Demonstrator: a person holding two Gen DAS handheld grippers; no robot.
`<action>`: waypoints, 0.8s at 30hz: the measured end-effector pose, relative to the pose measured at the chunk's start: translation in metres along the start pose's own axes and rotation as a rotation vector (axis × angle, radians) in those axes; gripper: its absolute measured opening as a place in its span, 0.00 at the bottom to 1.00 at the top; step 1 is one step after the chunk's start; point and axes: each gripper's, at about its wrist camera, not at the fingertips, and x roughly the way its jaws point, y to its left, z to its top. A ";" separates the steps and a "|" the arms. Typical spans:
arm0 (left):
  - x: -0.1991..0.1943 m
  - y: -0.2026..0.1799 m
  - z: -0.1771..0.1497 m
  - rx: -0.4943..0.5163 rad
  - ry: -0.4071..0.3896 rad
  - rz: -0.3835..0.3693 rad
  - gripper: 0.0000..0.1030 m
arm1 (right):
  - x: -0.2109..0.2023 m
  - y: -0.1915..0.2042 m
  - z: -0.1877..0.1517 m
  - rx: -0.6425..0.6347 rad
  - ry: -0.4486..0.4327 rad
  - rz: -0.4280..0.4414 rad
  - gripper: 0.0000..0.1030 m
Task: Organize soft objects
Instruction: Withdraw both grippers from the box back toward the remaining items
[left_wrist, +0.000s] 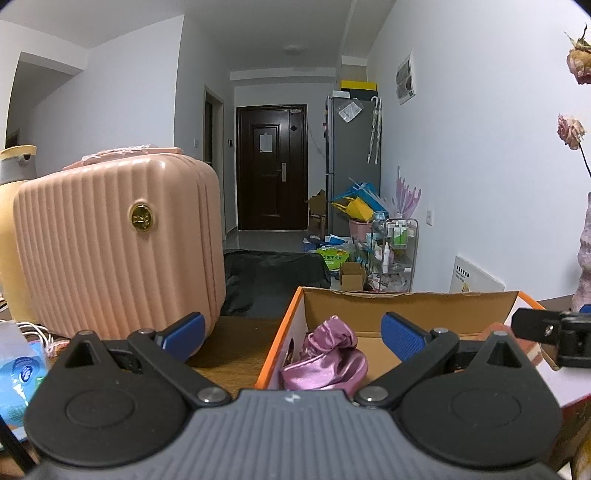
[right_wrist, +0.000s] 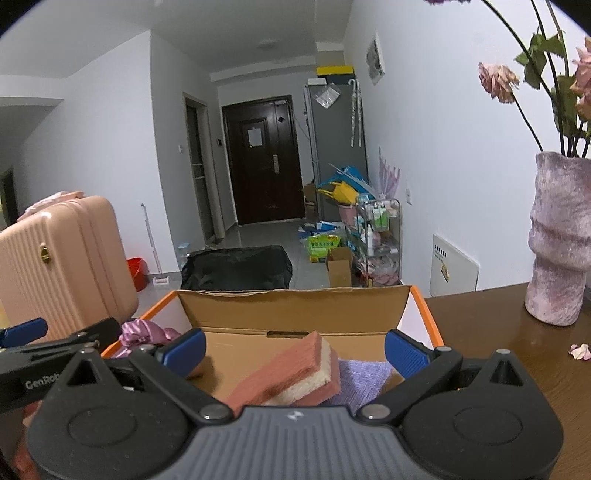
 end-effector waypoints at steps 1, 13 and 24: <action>-0.002 0.001 -0.001 0.000 0.000 0.002 1.00 | -0.004 0.000 -0.001 -0.004 -0.006 0.004 1.00; -0.031 0.015 -0.009 0.003 0.009 0.011 1.00 | -0.041 0.008 -0.020 -0.105 -0.034 0.022 1.00; -0.068 0.030 -0.020 -0.007 0.021 0.024 1.00 | -0.078 0.011 -0.038 -0.147 -0.036 0.028 1.00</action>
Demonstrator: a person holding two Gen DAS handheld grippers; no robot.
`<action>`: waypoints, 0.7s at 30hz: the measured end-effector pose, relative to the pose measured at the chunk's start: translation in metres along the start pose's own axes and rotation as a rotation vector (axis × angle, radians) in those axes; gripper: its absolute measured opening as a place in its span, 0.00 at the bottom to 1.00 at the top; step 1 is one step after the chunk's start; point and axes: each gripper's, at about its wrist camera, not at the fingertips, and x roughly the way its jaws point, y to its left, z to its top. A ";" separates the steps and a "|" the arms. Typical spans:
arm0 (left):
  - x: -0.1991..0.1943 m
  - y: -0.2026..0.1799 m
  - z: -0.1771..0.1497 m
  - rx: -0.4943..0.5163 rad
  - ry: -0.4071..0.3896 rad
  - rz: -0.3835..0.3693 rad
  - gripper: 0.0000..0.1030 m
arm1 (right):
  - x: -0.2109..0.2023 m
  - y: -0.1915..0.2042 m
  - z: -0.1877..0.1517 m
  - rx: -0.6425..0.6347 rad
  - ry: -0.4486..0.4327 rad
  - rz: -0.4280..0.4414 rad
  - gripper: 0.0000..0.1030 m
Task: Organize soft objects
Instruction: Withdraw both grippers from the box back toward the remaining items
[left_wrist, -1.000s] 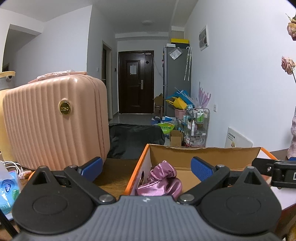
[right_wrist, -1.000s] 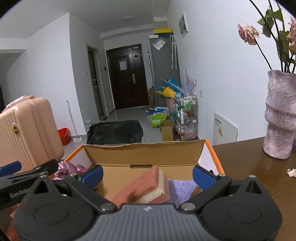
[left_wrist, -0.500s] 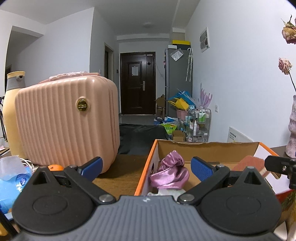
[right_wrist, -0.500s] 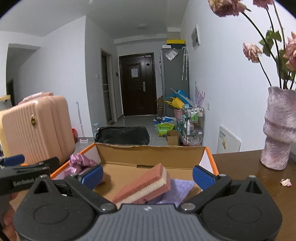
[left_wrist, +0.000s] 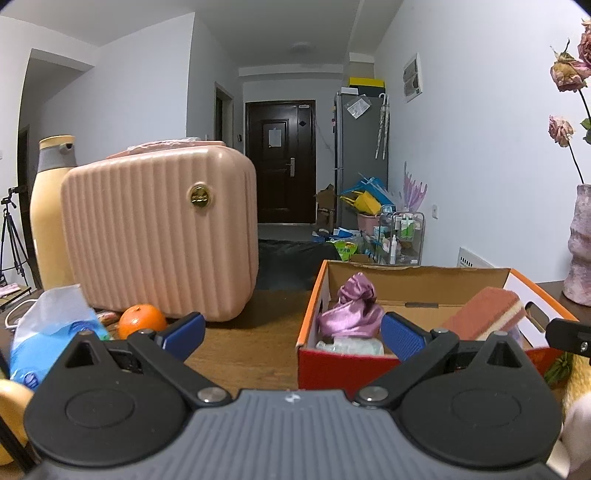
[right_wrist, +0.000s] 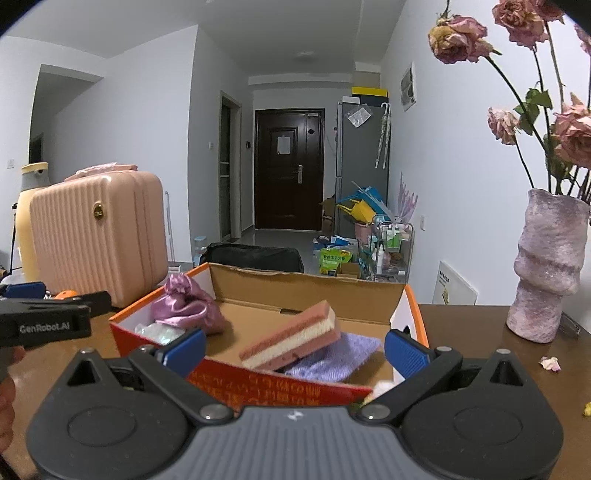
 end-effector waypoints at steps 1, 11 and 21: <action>-0.004 0.001 -0.001 0.000 0.001 0.001 1.00 | -0.004 0.000 -0.002 0.001 0.000 0.001 1.00; -0.042 0.008 -0.016 -0.011 0.023 0.001 1.00 | -0.042 -0.001 -0.018 0.001 -0.010 -0.012 1.00; -0.083 0.011 -0.031 -0.016 0.034 0.001 1.00 | -0.083 0.002 -0.035 -0.003 -0.035 -0.024 1.00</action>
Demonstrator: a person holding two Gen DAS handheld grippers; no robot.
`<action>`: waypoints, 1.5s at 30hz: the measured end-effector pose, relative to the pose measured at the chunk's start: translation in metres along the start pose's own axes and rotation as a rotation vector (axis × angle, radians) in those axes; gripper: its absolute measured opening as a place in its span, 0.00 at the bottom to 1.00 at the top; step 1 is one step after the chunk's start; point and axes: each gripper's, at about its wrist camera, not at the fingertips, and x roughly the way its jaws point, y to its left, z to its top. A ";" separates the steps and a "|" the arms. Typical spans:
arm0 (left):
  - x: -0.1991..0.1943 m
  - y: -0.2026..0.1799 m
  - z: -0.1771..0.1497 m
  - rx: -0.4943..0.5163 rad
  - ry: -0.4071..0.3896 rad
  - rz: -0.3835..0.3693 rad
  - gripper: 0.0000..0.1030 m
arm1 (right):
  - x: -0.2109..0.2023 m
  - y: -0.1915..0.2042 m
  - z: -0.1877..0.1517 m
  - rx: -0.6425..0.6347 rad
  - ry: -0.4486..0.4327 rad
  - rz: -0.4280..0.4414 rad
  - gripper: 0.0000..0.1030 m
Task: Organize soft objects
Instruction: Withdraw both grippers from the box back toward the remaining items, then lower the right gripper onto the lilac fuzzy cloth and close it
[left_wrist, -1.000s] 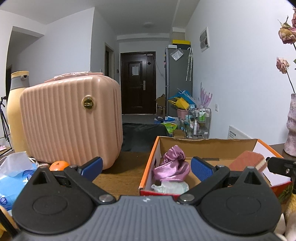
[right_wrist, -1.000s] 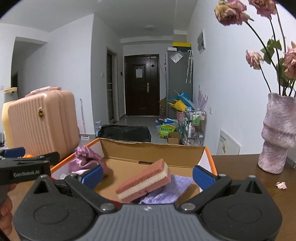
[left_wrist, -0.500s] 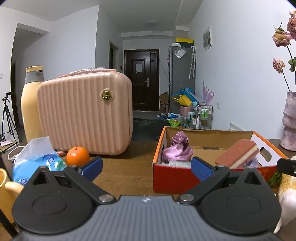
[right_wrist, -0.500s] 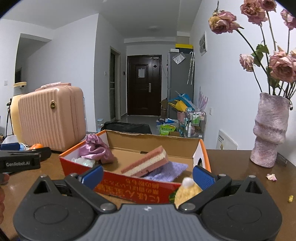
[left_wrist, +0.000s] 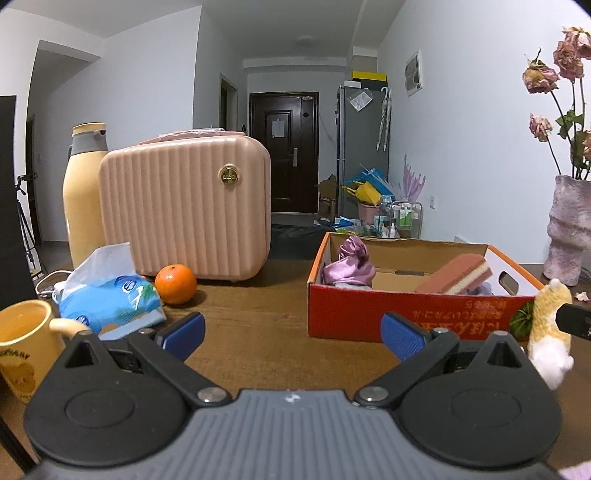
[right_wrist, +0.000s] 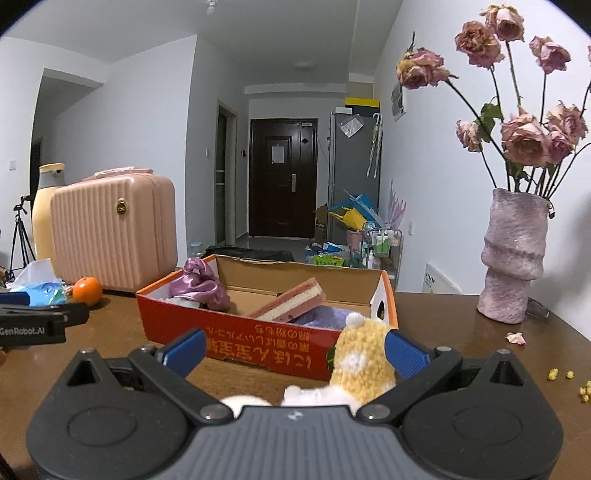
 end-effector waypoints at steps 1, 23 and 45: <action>-0.004 0.000 -0.001 -0.001 0.001 -0.002 1.00 | -0.005 0.000 -0.001 0.002 -0.002 0.001 1.00; -0.096 -0.003 -0.039 0.016 0.024 -0.058 1.00 | -0.099 0.018 -0.037 0.022 -0.034 0.050 1.00; -0.132 0.012 -0.060 0.025 0.048 -0.050 1.00 | -0.116 0.049 -0.067 -0.069 0.071 0.095 1.00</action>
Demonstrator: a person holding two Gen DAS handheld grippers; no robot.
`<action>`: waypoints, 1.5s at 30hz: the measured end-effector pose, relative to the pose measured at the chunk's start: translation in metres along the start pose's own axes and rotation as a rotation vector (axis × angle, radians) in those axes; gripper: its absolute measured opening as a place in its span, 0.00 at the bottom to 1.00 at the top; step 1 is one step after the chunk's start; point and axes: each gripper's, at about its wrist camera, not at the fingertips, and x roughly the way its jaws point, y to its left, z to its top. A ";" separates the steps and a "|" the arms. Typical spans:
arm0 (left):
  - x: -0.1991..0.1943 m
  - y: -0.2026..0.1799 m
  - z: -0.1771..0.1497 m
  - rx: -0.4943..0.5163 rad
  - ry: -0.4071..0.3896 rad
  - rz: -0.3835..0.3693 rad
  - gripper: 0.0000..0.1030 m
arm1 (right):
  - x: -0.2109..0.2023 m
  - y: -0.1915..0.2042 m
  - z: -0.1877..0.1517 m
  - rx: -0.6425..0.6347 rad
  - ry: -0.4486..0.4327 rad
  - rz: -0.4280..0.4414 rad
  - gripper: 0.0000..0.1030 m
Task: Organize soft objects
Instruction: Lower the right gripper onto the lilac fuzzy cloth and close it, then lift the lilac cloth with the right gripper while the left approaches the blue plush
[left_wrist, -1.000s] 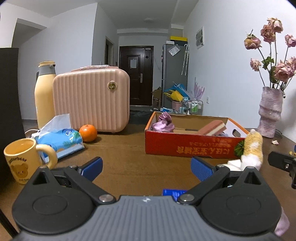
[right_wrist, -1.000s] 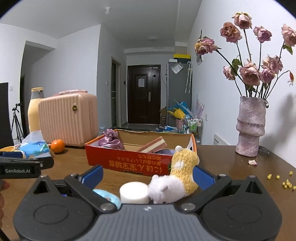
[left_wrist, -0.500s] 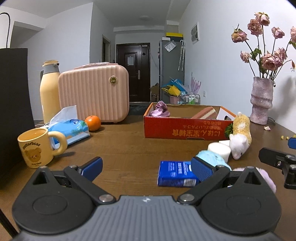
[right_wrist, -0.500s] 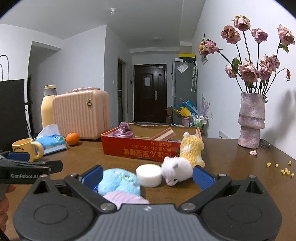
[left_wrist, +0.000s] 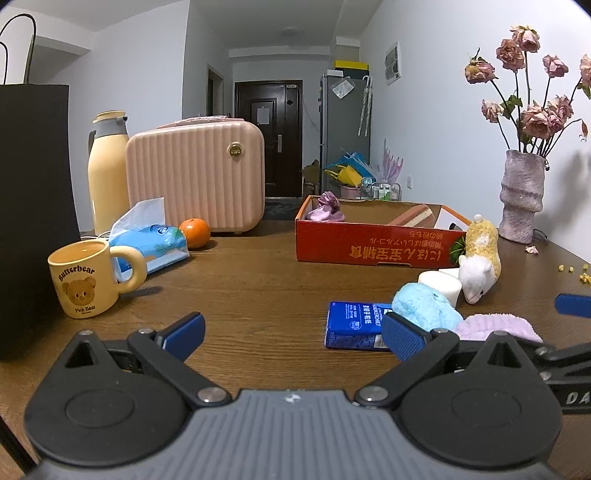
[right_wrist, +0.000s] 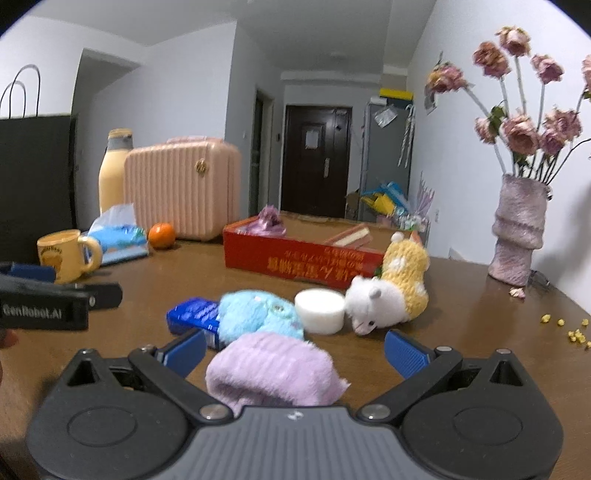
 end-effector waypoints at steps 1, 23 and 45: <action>0.000 0.000 0.000 0.000 0.003 -0.001 1.00 | 0.004 0.001 0.000 -0.004 0.019 0.007 1.00; 0.001 0.013 -0.002 -0.013 0.010 -0.013 1.00 | 0.045 -0.005 -0.001 0.067 0.138 0.090 0.35; 0.013 -0.003 0.005 -0.003 0.025 0.018 1.00 | 0.022 -0.037 0.006 0.126 -0.012 0.065 0.31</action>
